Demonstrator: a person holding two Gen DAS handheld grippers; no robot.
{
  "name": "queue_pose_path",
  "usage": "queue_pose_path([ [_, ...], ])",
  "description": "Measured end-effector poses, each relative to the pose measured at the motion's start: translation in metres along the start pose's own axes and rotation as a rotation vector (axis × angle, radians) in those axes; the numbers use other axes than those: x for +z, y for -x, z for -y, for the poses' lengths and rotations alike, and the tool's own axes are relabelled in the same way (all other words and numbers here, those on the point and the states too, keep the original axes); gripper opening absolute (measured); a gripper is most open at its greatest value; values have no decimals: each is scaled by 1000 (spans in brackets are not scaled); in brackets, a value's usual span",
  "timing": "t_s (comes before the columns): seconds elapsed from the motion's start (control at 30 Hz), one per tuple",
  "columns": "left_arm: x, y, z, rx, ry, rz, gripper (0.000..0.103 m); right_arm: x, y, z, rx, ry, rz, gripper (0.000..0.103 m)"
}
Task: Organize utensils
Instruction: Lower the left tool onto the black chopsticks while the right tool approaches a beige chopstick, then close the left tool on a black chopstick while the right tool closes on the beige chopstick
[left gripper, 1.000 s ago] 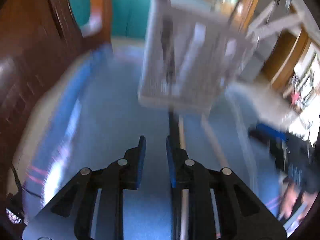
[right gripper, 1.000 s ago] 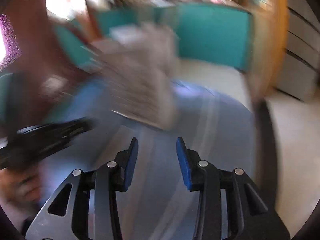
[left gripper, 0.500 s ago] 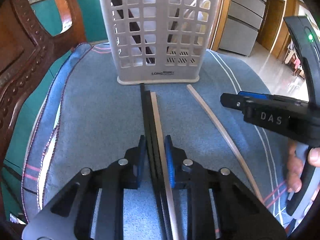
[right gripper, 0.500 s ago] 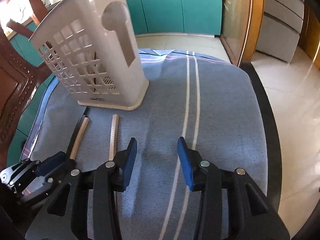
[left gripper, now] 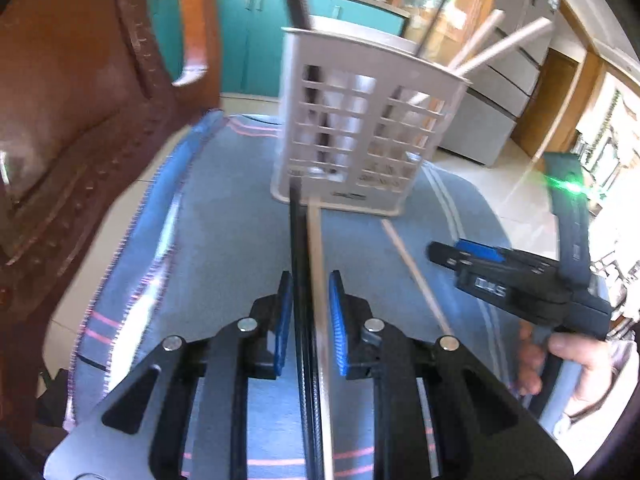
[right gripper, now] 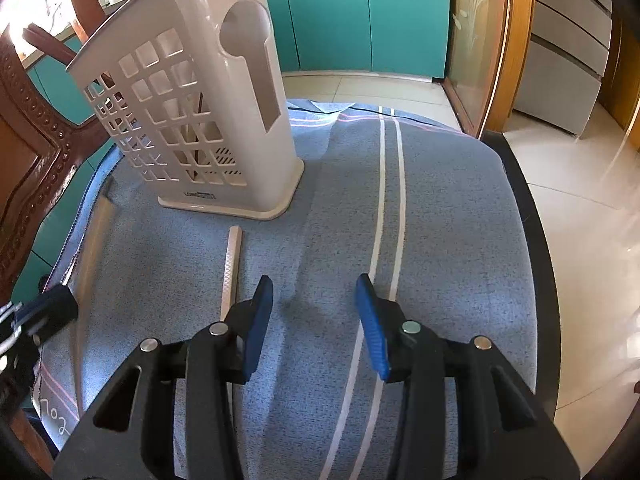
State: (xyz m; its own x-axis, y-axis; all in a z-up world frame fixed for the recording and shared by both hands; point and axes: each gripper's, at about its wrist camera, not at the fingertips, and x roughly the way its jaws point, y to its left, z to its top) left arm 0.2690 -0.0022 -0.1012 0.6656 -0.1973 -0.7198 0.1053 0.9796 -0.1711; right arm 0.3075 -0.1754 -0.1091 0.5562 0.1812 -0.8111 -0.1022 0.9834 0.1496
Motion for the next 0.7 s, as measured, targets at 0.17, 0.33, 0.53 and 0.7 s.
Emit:
queue_pose_path([
  [0.17, 1, -19, -9, 46, 12, -60, 20, -4, 5, -7, 1, 16, 1, 45],
  [0.33, 0, -41, -12, 80, 6, -117, 20, -7, 6, -15, 7, 43, 0, 45],
  [0.53, 4, -51, -17, 122, 1, -123, 20, -13, 8, -26, 1, 86, 2, 45],
  [0.7, 6, -58, -1, 191, -63, -111, 27, -22, 10, -41, -29, 141, 12, 45],
])
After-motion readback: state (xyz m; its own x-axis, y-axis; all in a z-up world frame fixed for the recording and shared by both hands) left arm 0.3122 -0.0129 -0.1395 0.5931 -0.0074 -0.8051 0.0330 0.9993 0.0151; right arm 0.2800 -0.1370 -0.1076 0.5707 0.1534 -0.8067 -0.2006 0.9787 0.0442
